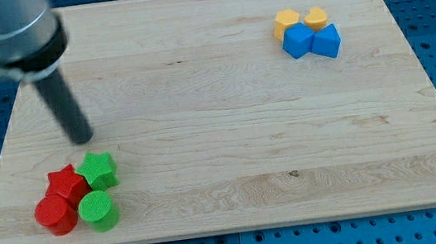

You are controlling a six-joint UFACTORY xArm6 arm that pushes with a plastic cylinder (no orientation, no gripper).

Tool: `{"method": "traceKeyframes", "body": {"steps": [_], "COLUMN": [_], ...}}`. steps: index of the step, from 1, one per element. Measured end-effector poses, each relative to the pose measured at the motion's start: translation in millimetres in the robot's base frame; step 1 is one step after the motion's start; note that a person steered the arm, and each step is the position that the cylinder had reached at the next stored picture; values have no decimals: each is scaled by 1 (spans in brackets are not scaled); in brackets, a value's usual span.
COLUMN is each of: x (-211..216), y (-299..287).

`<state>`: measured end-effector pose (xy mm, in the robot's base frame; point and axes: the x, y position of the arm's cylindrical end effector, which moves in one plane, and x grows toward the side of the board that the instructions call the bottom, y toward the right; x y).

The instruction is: Place the red circle at the left side of the green circle

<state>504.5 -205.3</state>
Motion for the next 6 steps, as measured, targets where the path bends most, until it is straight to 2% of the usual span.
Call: {"method": "traceKeyframes", "body": {"steps": [1,2,3,4,6], "x": [46,66,98,113,92], "y": [-44,-87,-99,-83,-9]}}
